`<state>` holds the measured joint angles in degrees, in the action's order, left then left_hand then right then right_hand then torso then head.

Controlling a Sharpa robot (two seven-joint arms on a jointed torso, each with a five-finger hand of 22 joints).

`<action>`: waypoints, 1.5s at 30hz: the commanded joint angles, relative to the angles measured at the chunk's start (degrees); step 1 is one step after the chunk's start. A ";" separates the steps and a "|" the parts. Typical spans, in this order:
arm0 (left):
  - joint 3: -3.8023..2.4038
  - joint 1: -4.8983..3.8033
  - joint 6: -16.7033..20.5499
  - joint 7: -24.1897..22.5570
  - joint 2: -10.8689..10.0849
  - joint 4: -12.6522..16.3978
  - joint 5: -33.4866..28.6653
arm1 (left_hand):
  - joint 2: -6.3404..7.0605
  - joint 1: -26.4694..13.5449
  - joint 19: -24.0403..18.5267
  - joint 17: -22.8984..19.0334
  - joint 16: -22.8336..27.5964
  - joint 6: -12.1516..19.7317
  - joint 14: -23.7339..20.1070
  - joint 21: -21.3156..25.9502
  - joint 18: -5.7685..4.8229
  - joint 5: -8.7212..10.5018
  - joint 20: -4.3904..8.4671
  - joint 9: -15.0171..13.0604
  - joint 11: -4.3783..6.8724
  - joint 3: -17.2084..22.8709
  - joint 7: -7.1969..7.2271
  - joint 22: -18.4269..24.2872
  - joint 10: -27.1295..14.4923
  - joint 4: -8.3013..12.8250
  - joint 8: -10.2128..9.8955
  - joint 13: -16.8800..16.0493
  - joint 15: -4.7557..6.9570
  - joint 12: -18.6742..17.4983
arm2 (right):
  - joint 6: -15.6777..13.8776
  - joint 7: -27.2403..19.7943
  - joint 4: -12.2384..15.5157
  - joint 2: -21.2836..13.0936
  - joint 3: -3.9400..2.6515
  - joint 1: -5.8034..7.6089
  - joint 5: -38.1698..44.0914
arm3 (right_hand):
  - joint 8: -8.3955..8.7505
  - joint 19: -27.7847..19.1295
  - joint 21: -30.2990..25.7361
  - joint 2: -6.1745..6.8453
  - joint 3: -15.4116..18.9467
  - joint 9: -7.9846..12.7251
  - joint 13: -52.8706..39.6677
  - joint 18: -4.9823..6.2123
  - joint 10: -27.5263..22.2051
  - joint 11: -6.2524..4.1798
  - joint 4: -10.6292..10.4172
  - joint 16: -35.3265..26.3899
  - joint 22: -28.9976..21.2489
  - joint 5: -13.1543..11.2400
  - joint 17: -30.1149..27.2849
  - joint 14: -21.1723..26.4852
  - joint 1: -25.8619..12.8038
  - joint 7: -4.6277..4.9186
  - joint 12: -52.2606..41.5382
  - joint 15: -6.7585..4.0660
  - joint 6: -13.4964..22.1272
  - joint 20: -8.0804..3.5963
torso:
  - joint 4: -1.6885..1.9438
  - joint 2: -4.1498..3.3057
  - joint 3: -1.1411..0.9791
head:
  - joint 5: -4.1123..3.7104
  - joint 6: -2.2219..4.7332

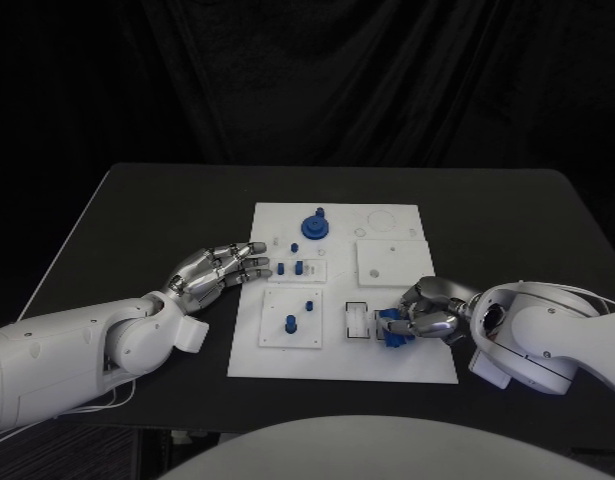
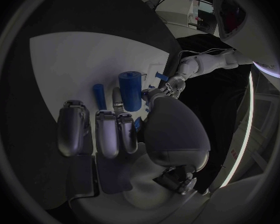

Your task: Assemble the parts on the task board

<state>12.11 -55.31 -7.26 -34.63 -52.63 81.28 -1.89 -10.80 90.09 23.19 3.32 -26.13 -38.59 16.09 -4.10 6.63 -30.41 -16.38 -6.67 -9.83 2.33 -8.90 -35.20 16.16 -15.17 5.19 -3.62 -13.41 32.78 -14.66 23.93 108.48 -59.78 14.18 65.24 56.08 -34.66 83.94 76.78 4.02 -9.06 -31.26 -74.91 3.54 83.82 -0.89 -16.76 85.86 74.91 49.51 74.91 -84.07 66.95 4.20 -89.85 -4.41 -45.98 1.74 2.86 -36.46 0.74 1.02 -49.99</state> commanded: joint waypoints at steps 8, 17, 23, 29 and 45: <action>-0.04 0.25 -0.77 -0.44 0.19 0.01 -0.26 | -0.41 0.29 0.36 0.04 -0.07 0.07 -0.37 -0.02 0.49 -0.31 -0.12 0.08 -0.49 0.51 -0.33 0.09 -0.03 -0.02 0.36 -0.03 0.15 0.23 | -2.70 -2.45 -0.55 1.68 -0.01 0.09 -1.81 | -0.44 1.88 0.58 -1.68 -8.47 -1.37 -15.09 -0.65 6.18 0.06 6.98 0.43 11.29 -6.28 7.44 -4.51 -0.80 -0.77 -0.15 -0.12 -0.21 -0.06 | 0.07 -0.05 0.04 | -0.01 -0.01; -0.04 0.46 -0.95 -0.39 0.29 -0.05 -0.26 | -0.42 0.31 0.36 0.03 -0.02 0.09 -0.41 -0.01 0.49 -0.33 -0.12 0.08 -0.48 0.60 -0.34 0.11 -0.03 0.00 0.36 -0.03 0.14 0.22 | -4.64 -3.71 -1.87 3.66 -0.01 0.08 -1.84 | -0.09 1.74 0.64 -2.44 -7.08 -1.08 -15.09 -0.62 6.18 0.14 3.95 0.39 11.24 -16.19 7.27 -4.46 -3.21 -0.74 -0.15 -0.05 -0.29 0.01 | 0.02 -0.05 0.03 | 0.00 -0.01; -0.04 0.56 -0.91 -0.39 0.14 0.00 -0.26 | -0.43 0.33 0.35 0.04 -0.05 0.10 -0.40 -0.01 0.49 -0.36 -0.12 0.08 -0.50 0.72 -0.33 0.13 -0.03 0.02 0.36 -0.03 0.13 0.22 | -5.07 -3.61 -2.74 4.81 -0.01 0.06 -1.84 | 0.04 1.65 0.58 -2.79 -6.30 -0.91 -15.09 -0.59 6.18 0.19 2.35 0.27 11.20 -19.59 7.01 -4.40 -4.13 -0.70 -0.15 -0.01 -0.47 0.06 | 0.01 -0.05 0.04 | 0.03 -0.01; -0.04 0.64 -0.96 -0.36 0.12 0.00 -0.26 | -0.43 0.33 0.35 0.04 -0.05 0.10 -0.40 -0.01 0.49 -0.36 -0.12 0.08 -0.50 0.72 -0.33 0.13 -0.03 0.02 0.36 -0.03 0.13 0.22 | -4.57 -2.51 -3.58 5.61 -0.01 0.05 -1.84 | 0.42 1.49 0.36 -3.49 -3.95 -0.52 -15.09 -0.53 6.18 0.38 0.14 0.15 11.11 -27.17 6.72 -4.34 -7.46 -0.50 -0.15 0.16 -0.74 0.22 | 0.02 -0.09 0.03 | 0.18 -0.01; -0.04 0.80 -1.02 -0.19 0.31 -0.16 -0.26 | -0.43 0.34 0.35 0.03 -0.04 0.10 -0.41 -0.01 0.49 -0.37 -0.12 0.09 -0.51 0.79 -0.33 0.15 -0.03 0.04 0.37 -0.04 0.13 0.22 | -0.90 -0.09 -4.12 6.24 -0.01 0.02 -1.84 | 0.63 1.20 -0.23 -4.12 -0.02 -0.20 -15.09 -0.38 6.18 0.38 0.07 -0.06 10.91 -36.57 6.28 -4.26 -11.78 -0.55 -0.15 0.18 -0.92 0.29 | 0.00 -0.06 0.03 | 0.26 -0.01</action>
<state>12.05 -54.69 -7.70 -34.68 -52.46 81.07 -1.95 -10.80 90.09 23.20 3.32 -26.13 -38.59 16.09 -4.11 6.70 -30.41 -16.36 -6.67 -9.83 2.81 -8.90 -35.15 16.16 -15.01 5.19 -3.62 -13.41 32.78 -17.16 22.30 104.30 -53.51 14.17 65.25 54.30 -34.22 83.94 76.76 -0.17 -9.40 -31.51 -74.95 3.55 84.02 -0.71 -16.80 86.08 74.94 13.05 74.91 -84.08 55.61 3.41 -89.84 -4.43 -46.79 1.74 2.88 -36.49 0.78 1.27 -50.00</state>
